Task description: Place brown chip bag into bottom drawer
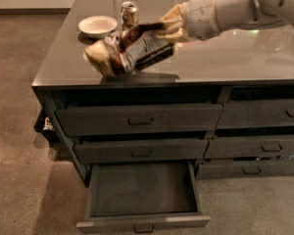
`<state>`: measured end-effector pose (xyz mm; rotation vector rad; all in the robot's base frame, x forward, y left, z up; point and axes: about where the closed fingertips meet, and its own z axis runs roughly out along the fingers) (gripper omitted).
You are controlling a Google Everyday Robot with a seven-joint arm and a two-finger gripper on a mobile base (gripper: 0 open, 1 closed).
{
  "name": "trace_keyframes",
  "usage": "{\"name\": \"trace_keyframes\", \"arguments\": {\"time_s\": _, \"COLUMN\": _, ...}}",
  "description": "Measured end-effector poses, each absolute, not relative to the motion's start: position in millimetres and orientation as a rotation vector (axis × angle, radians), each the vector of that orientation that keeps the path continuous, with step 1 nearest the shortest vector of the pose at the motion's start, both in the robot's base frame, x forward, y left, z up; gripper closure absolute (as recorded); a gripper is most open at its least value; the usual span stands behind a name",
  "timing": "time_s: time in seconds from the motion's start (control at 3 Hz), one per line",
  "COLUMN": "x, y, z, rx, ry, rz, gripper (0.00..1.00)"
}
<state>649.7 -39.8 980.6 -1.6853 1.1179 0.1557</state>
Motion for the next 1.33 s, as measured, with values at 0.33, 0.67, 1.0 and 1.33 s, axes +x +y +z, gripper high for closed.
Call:
{"name": "trace_keyframes", "arguments": {"time_s": 0.33, "x": 605.8, "y": -70.7, "z": 990.7, "rx": -1.726, "ry": 1.052, "rz": 0.198, "gripper": 1.00}}
{"name": "trace_keyframes", "arguments": {"time_s": 0.67, "x": 568.3, "y": -98.7, "z": 986.6, "rx": -1.775, "ry": 1.018, "rz": 0.246, "gripper": 1.00}}
{"name": "trace_keyframes", "arguments": {"time_s": 1.0, "x": 541.4, "y": -116.8, "z": 973.8, "rx": -1.825, "ry": 1.016, "rz": 0.276, "gripper": 1.00}}
{"name": "trace_keyframes", "arguments": {"time_s": 1.33, "x": 537.2, "y": -129.2, "z": 935.9, "rx": -1.881, "ry": 1.063, "rz": 0.301, "gripper": 1.00}}
